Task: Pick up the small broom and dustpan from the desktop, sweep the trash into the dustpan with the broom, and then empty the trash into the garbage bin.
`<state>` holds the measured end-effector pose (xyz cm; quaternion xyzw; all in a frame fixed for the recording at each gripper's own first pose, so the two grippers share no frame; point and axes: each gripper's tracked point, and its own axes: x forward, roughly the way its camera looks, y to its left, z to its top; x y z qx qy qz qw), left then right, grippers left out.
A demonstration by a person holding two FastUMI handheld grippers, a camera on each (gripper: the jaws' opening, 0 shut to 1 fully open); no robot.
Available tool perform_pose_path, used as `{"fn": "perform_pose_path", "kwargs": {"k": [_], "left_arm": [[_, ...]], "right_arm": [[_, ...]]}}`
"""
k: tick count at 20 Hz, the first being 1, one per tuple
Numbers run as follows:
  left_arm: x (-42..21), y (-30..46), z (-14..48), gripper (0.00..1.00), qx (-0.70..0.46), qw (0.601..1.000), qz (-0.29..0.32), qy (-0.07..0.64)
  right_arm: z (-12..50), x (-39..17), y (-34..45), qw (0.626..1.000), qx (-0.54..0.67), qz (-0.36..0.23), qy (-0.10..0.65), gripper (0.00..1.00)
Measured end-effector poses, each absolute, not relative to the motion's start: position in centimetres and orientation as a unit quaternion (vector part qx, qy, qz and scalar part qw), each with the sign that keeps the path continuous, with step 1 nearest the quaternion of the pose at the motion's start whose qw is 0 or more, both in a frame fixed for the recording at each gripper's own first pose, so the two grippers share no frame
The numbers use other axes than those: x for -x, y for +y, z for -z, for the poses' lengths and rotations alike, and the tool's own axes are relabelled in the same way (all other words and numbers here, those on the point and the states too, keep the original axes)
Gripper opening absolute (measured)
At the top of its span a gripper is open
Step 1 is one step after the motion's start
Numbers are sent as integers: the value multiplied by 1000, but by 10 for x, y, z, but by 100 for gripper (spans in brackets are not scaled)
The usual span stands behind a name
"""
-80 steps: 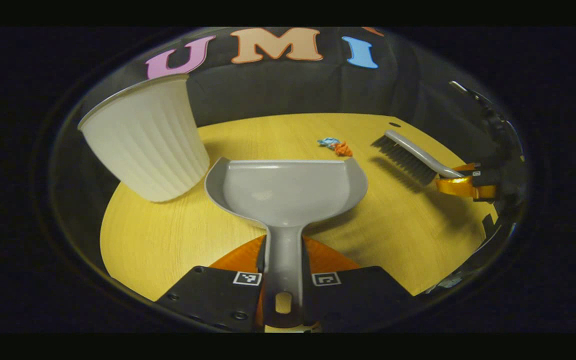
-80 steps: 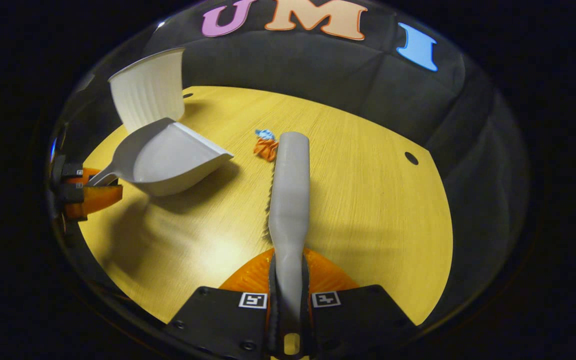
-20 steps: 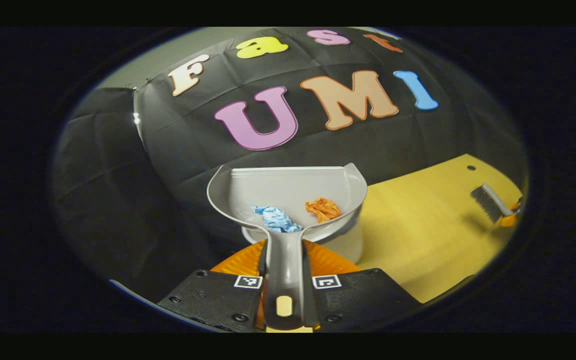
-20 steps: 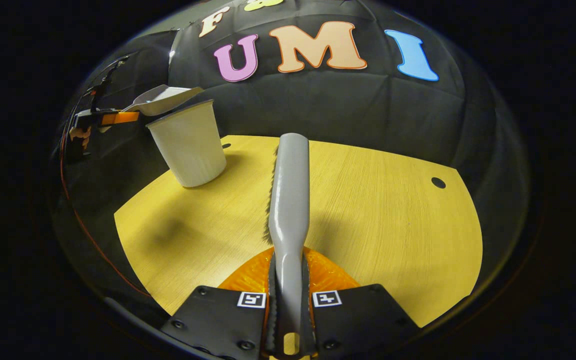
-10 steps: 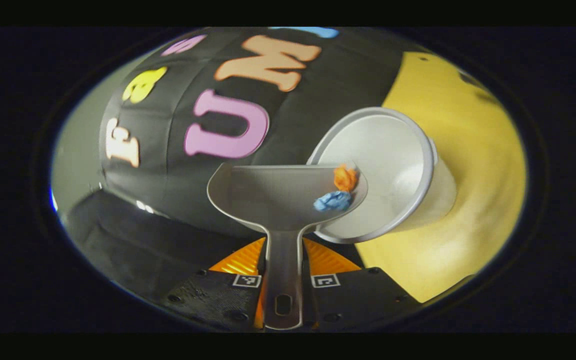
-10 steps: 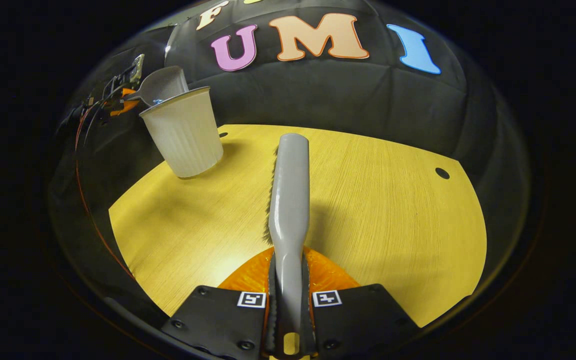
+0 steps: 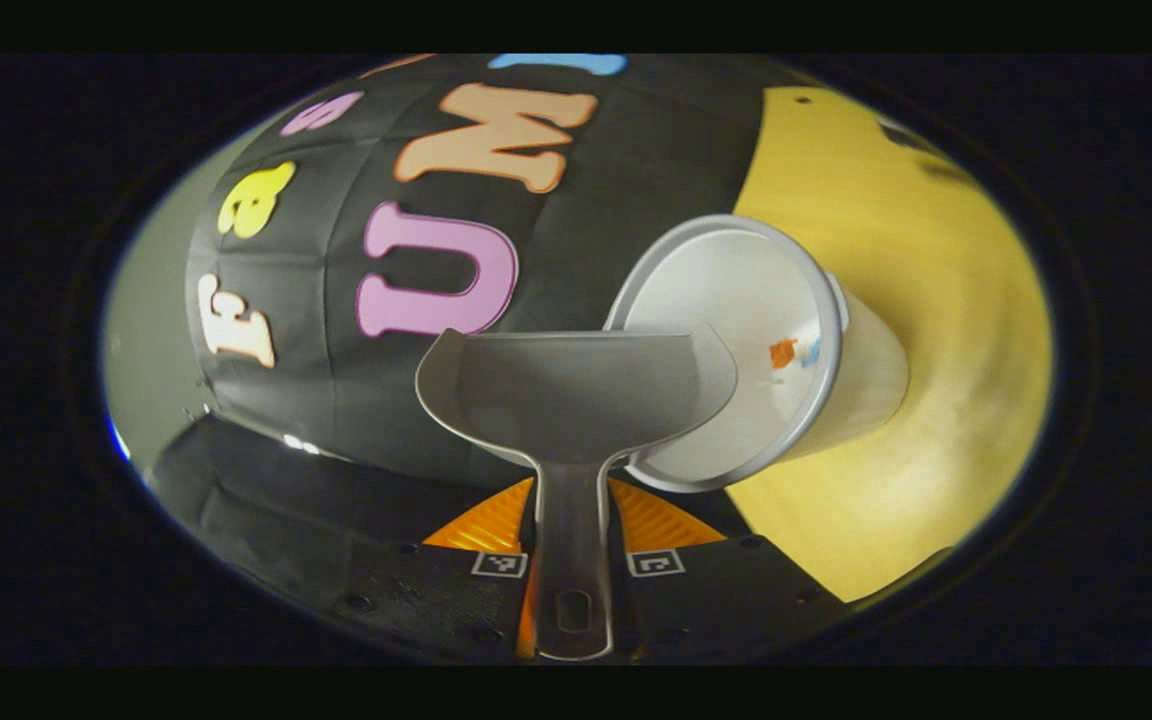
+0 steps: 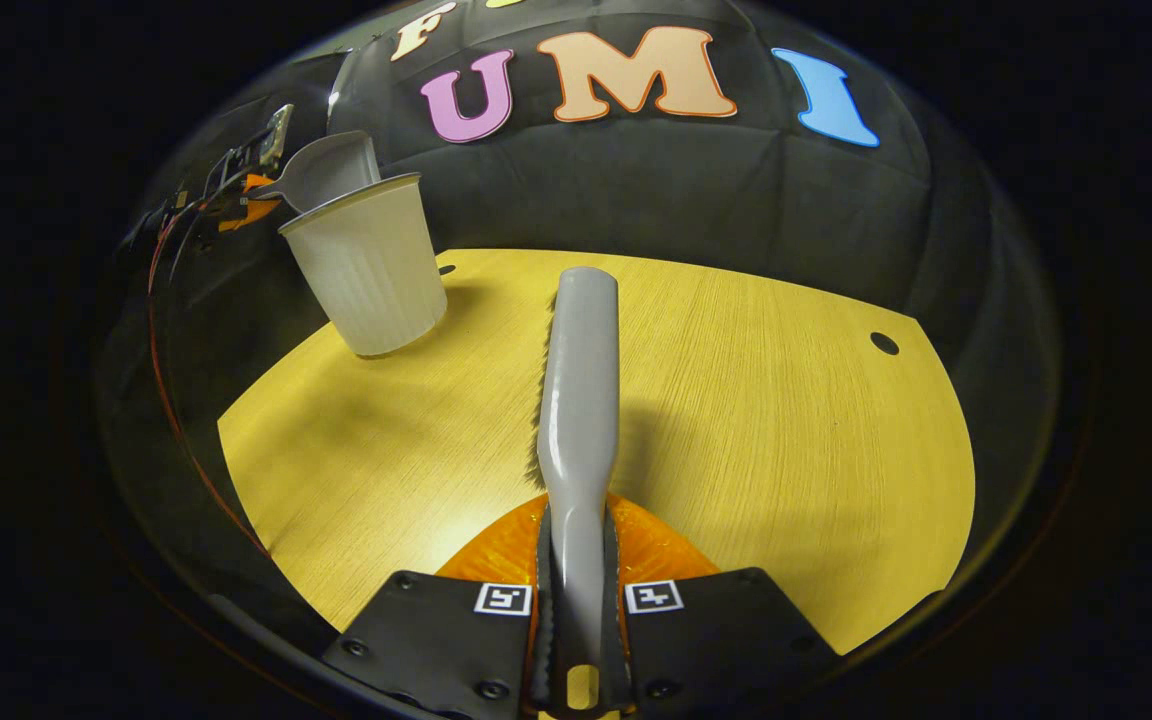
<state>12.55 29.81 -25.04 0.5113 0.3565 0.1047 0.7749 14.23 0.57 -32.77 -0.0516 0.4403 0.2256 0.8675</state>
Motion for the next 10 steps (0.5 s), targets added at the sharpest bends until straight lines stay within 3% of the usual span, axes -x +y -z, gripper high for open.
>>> {"fn": "perform_pose_path", "kwargs": {"k": [4,10], "left_arm": [[-126,250,236,20,-376,867,-112,308],[-140,152,216,21,-210,946,-84,231]], "right_arm": [[311,-144,3,878,24,-216,427,20],[294,-149,-6,890,-20,-181,418,20]]}}
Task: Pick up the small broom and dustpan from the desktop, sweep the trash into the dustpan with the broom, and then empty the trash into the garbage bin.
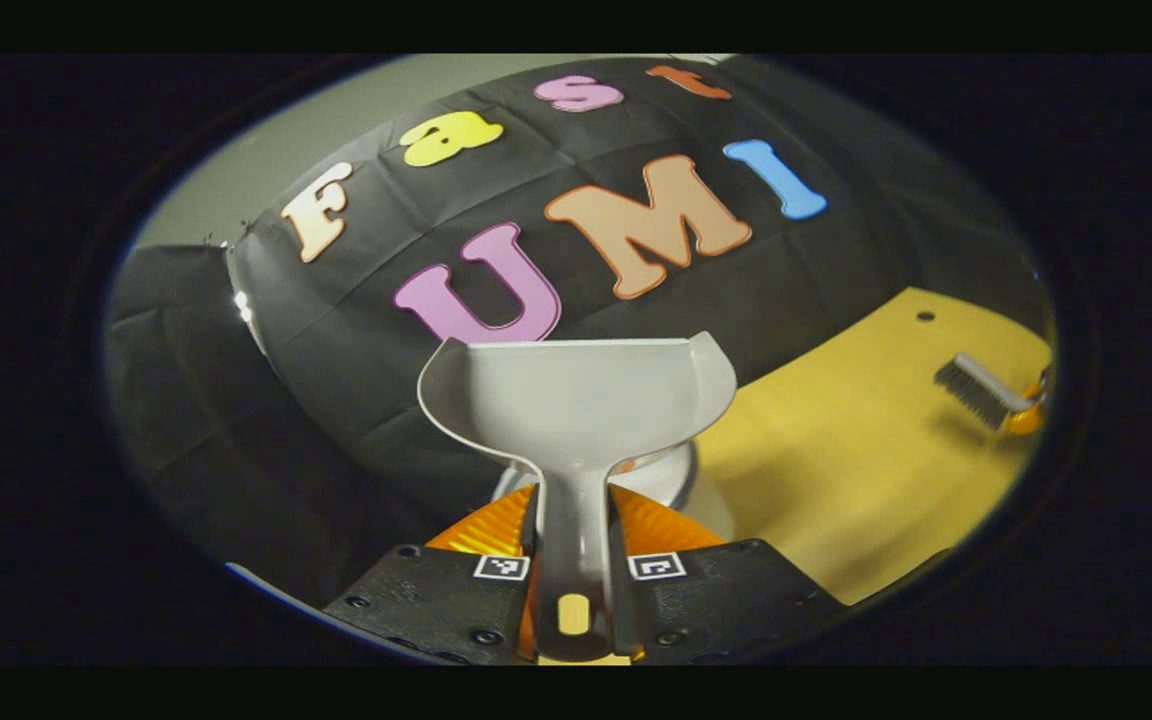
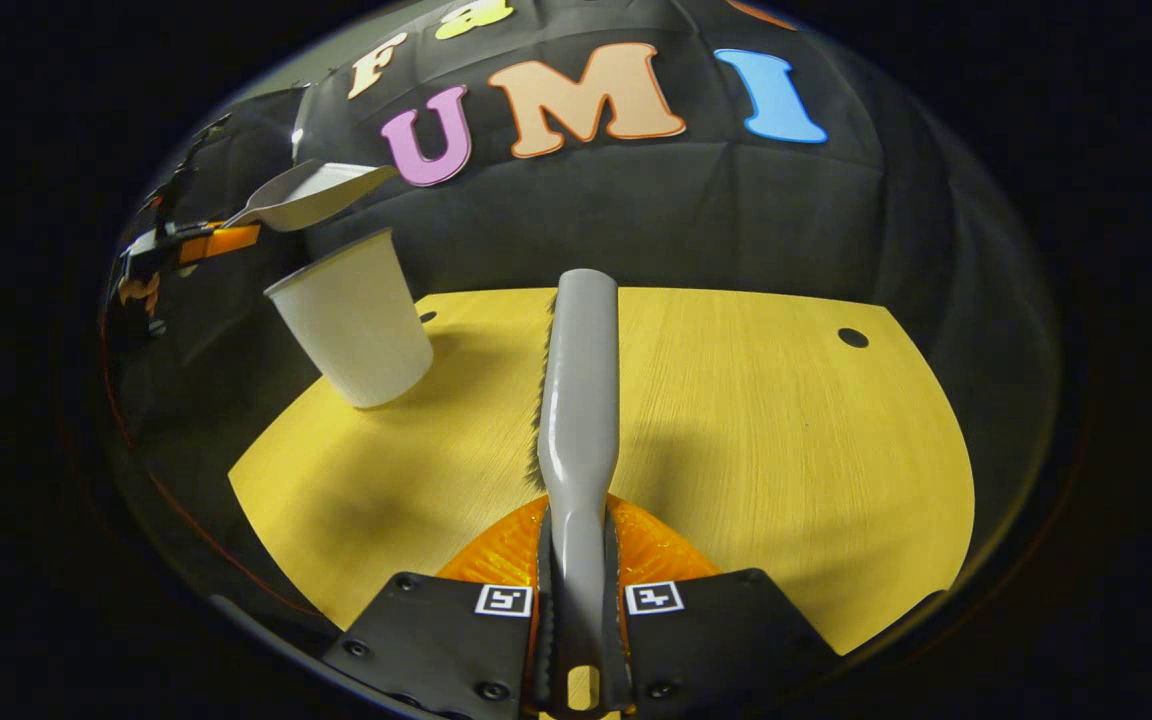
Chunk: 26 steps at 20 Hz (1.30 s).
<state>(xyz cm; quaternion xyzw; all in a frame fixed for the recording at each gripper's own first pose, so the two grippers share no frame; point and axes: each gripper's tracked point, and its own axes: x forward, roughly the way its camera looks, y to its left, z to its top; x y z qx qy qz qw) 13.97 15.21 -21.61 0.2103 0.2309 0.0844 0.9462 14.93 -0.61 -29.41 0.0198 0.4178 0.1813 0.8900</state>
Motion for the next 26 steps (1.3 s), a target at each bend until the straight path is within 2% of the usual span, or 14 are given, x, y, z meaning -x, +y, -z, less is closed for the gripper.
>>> {"fn": "perform_pose_path", "kwargs": {"k": [3,8,11,12,13,17,18,21,26], "left_arm": [[-134,92,229,20,-145,965,-69,207],[-128,42,264,21,-77,968,-32,236],[-104,17,309,22,-52,959,-17,280],[-96,10,325,22,-49,954,-14,294],[-90,6,341,22,-50,949,-10,311],[-66,7,404,22,-59,923,-8,379],[-60,9,415,23,-60,918,-9,393],[-38,8,447,22,-62,904,-12,423],[-18,5,482,23,-55,888,-6,457]], "right_arm": [[281,-150,-16,902,-33,-144,405,19],[278,-146,-32,910,-23,-91,403,19],[294,-133,-43,901,-1,-73,428,20],[299,-131,-42,897,7,-71,436,17],[307,-125,-44,892,12,-69,447,19],[334,-111,-50,872,34,-56,484,19],[341,-107,-51,866,42,-53,495,17],[354,-98,-53,852,66,-45,517,19],[342,-98,-57,833,94,-42,544,18]]}}
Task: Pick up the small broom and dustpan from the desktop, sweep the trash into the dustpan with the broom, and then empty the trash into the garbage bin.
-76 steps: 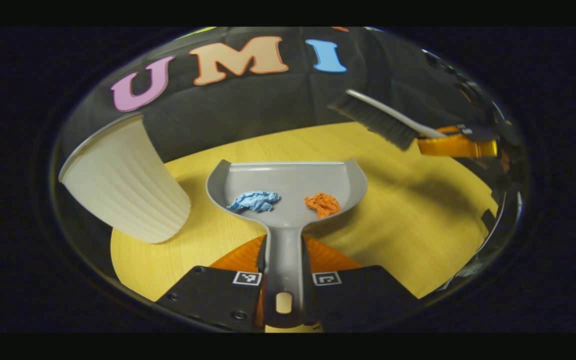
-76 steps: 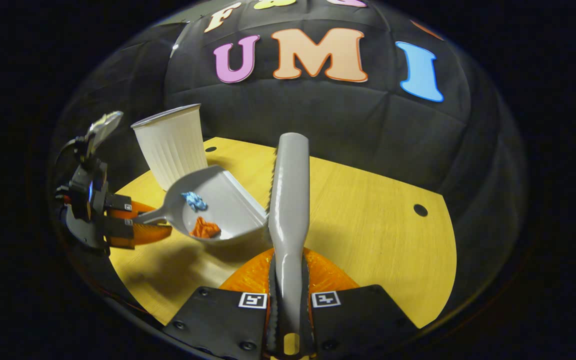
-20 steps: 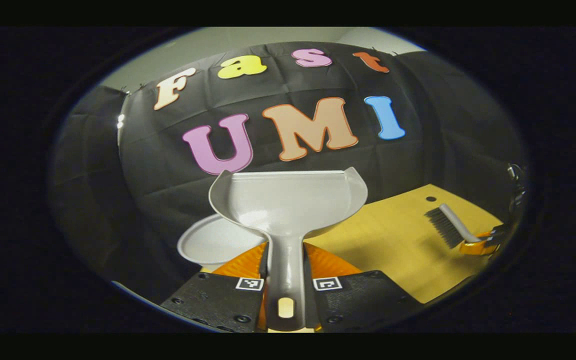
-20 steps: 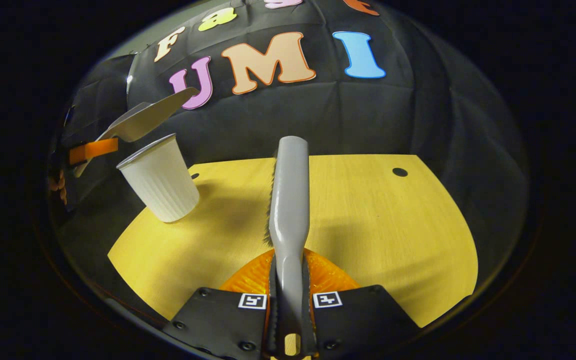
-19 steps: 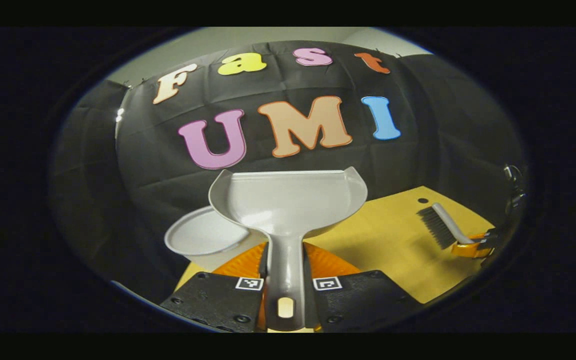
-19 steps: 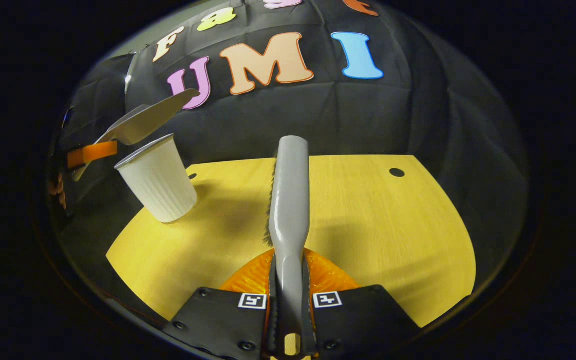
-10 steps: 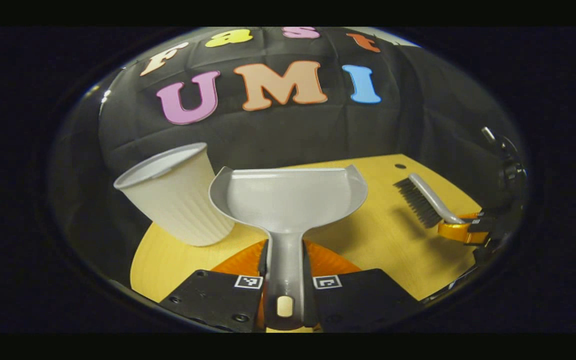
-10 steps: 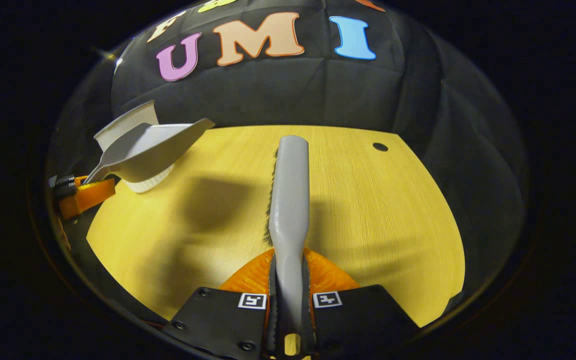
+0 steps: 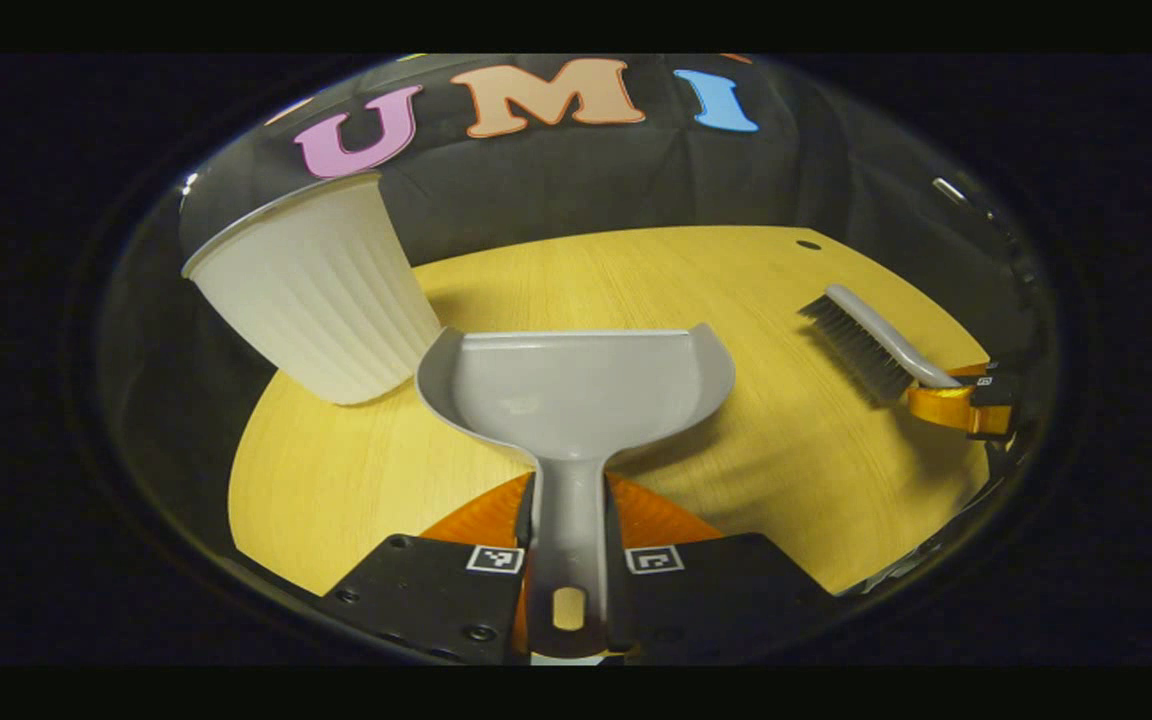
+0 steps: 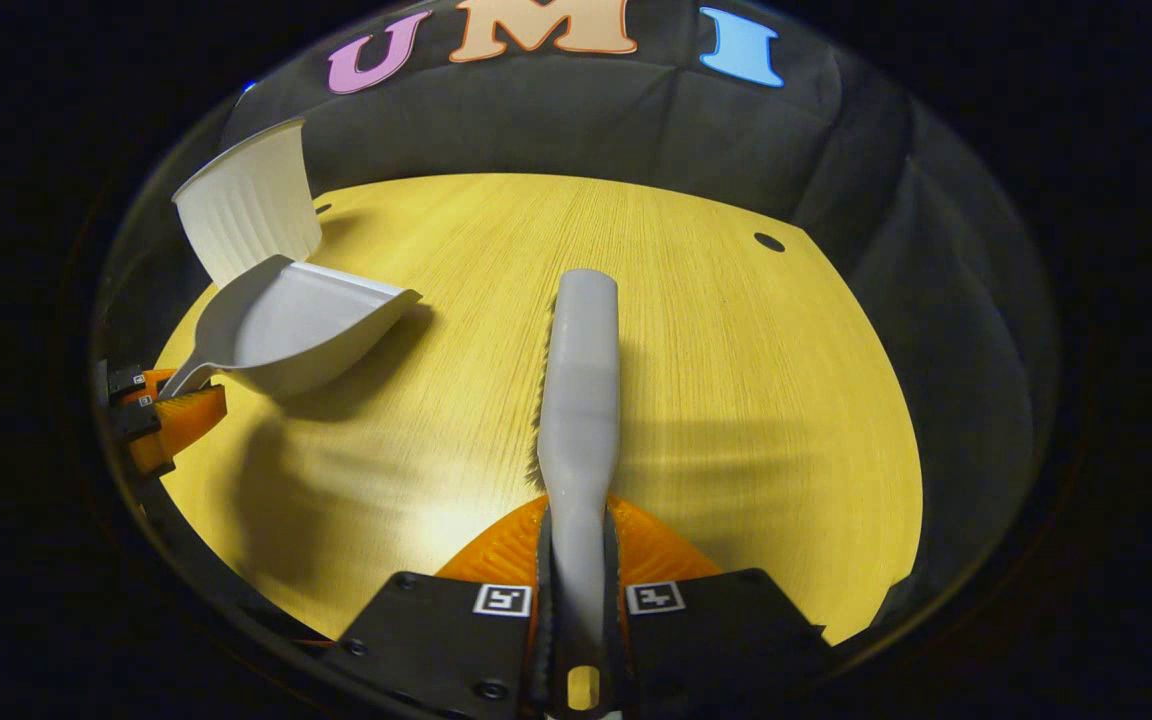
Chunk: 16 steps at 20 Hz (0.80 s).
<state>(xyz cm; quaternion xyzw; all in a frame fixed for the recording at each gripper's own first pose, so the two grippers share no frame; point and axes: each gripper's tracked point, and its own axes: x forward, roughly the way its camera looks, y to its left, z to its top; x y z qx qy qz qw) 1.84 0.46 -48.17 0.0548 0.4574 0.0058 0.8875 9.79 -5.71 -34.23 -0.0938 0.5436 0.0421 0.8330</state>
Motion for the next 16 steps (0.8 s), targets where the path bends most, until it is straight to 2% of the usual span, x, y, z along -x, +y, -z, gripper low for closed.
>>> {"fn": "perform_pose_path", "kwargs": {"k": [1,3,7,9,10,11,12,13,14,16], "left_arm": [[-17,5,484,23,-55,885,-7,463],[-15,4,482,24,-47,884,-9,465],[-9,3,488,29,-35,880,-18,473],[-11,0,484,30,-37,886,-12,462],[-13,-5,482,39,-37,890,-7,455],[-15,-8,481,59,-39,892,-5,450],[-12,-10,477,80,-41,895,-6,445],[-13,-11,470,100,-42,896,-7,441],[-13,-13,469,98,-42,898,-8,438],[-18,-11,453,95,-44,910,-14,413]], "right_arm": [[340,-99,-58,828,99,-43,550,22],[336,-99,-59,820,110,-46,560,22],[332,-100,-59,821,120,-54,556,26],[331,-100,-58,823,118,-58,553,31],[331,-99,-55,824,119,-61,550,46],[328,-98,-53,825,120,-62,549,54],[325,-99,-54,828,123,-61,544,72],[322,-97,-53,830,124,-62,541,82],[319,-98,-52,833,124,-60,535,100],[308,-103,-49,848,119,-62,512,100]]}}
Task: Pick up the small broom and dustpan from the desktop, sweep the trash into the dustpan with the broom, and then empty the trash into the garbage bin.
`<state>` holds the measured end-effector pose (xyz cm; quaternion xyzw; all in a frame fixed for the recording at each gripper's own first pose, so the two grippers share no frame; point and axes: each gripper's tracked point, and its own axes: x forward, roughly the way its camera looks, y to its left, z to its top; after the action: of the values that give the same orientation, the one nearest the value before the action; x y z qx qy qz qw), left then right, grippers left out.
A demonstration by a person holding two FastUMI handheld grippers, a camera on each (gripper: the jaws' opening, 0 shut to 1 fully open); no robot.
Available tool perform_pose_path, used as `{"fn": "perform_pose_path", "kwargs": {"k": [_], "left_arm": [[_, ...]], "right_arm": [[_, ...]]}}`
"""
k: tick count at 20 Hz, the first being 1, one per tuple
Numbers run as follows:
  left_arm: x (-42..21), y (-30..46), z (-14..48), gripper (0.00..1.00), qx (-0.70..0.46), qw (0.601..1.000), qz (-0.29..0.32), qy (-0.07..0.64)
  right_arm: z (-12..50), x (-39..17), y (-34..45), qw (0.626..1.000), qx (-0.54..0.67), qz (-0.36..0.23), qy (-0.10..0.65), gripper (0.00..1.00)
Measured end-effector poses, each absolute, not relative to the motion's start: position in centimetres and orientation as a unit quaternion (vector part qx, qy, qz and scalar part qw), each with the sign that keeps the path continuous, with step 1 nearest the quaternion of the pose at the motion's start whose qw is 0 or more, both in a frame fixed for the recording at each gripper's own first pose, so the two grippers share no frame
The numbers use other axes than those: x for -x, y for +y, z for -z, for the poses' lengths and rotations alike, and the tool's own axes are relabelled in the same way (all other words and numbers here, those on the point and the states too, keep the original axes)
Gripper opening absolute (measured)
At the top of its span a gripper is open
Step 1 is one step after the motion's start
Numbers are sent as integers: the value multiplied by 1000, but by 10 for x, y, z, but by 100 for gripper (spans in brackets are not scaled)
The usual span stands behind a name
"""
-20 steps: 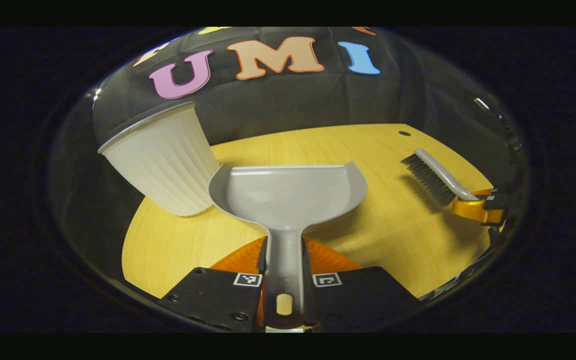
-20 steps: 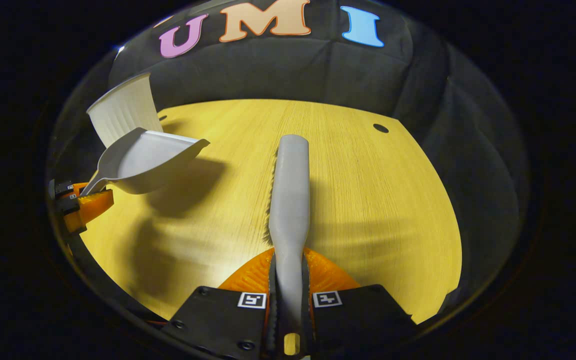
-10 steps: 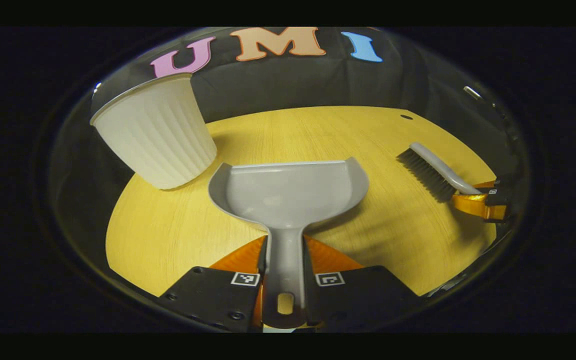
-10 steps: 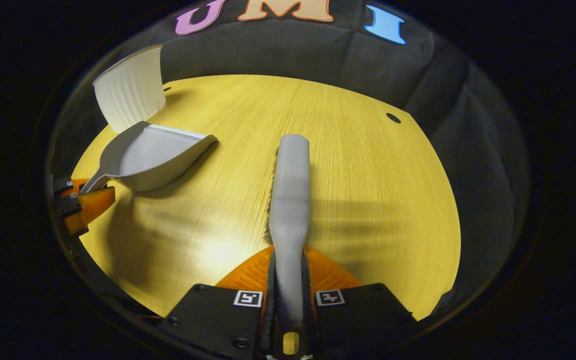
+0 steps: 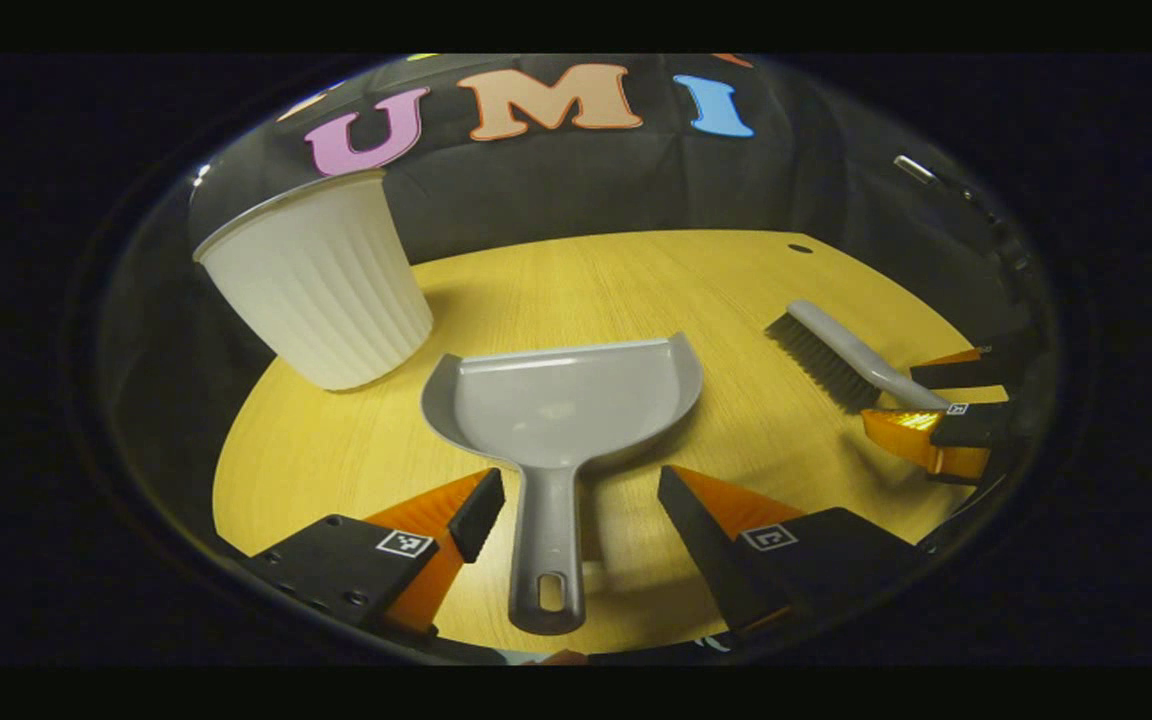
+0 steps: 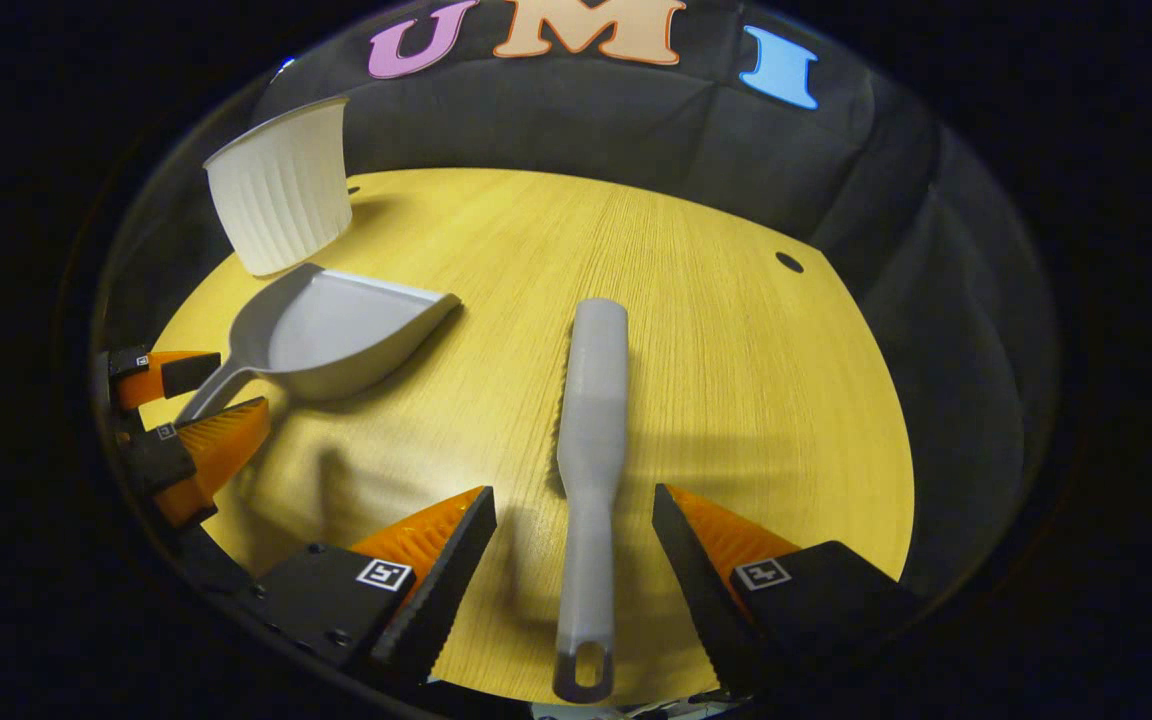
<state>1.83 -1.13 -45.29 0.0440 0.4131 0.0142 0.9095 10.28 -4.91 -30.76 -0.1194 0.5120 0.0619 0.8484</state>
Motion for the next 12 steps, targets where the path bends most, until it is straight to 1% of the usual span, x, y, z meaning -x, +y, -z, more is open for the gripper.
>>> {"fn": "perform_pose_path", "kwargs": {"k": [5,9,12], "left_arm": [[-27,-5,388,95,-39,945,-27,324],[-37,7,324,95,-26,970,-52,238],[-36,15,278,94,-31,982,-64,174]], "right_arm": [[240,-116,-34,899,94,-74,421,100],[177,-123,-20,934,63,-88,341,100],[121,-128,-11,960,28,-91,264,100]]}}
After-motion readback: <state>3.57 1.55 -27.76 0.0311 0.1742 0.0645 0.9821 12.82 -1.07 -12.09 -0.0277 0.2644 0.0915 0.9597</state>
